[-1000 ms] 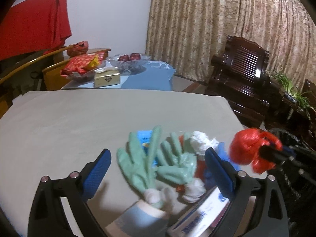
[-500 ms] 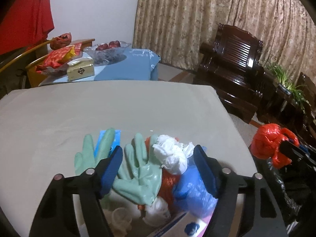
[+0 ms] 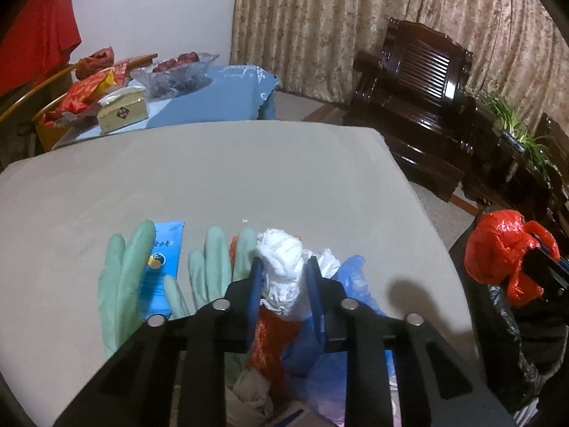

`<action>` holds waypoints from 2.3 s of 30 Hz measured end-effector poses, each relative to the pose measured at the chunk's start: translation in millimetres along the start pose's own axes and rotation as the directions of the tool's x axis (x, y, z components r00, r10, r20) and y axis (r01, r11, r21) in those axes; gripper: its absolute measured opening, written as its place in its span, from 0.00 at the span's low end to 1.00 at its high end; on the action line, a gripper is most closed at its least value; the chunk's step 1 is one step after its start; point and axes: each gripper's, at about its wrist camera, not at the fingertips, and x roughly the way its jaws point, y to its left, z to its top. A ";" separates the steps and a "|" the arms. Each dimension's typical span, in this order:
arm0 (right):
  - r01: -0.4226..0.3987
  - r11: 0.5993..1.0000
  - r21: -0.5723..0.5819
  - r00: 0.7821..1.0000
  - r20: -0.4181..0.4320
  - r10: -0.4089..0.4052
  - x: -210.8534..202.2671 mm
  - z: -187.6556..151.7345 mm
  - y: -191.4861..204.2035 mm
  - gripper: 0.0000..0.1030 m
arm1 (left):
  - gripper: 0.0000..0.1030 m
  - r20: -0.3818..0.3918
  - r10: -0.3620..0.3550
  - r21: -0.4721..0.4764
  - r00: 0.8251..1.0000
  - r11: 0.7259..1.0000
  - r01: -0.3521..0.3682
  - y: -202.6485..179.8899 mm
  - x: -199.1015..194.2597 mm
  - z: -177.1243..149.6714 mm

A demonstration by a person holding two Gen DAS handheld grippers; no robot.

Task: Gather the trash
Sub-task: 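Grasp the white plastic bag with the left tool, then move both tools over the bin and release both bags inside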

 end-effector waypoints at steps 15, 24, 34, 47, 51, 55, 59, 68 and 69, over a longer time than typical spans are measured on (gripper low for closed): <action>0.018 1.000 0.007 0.995 0.096 -0.018 -49.3 13.4 -12.8 0.17 | 0.21 0.141 -0.065 0.035 0.988 0.998 0.061 -30.5 -70.6 19.6; 0.073 0.997 0.035 0.989 0.129 -0.077 -87.8 11.9 -39.5 0.17 | 0.21 0.163 -0.117 0.088 0.980 0.991 0.104 -75.1 -93.1 17.3; 0.166 0.983 0.078 0.972 0.153 -0.176 -126.4 1.2 -79.3 0.17 | 0.21 0.149 -0.220 0.153 0.964 0.968 0.198 -138.6 -96.5 11.4; 0.286 0.947 0.143 0.946 0.116 -0.303 -151.7 -23.7 -139.4 0.17 | 0.21 0.106 -0.312 0.230 0.944 0.932 0.282 -216.4 -80.5 -1.4; 0.314 0.937 0.155 0.939 0.094 -0.330 -152.5 -33.8 -154.8 0.17 | 0.21 0.085 -0.321 0.251 0.943 0.923 0.292 -238.3 -69.8 -6.2; 0.334 0.928 0.167 0.934 0.074 -0.350 -150.8 -41.0 -167.6 0.17 | 0.21 0.065 -0.337 0.267 0.939 0.913 0.309 -250.7 -58.9 -10.2; 0.357 0.917 0.176 0.928 0.049 -0.370 -146.4 -48.9 -179.4 0.20 | 0.23 0.031 -0.353 0.276 0.935 0.902 0.332 -265.7 -46.9 -12.3; 0.422 0.879 0.223 0.898 0.034 -0.439 -148.4 -65.9 -195.7 0.86 | 0.68 0.031 -0.356 0.284 0.934 0.899 0.333 -268.1 -41.6 -16.7; 0.427 0.874 0.231 0.894 0.036 -0.446 -149.7 -66.9 -196.3 0.91 | 0.72 0.037 -0.349 0.286 0.936 0.901 0.325 -265.8 -43.0 -17.4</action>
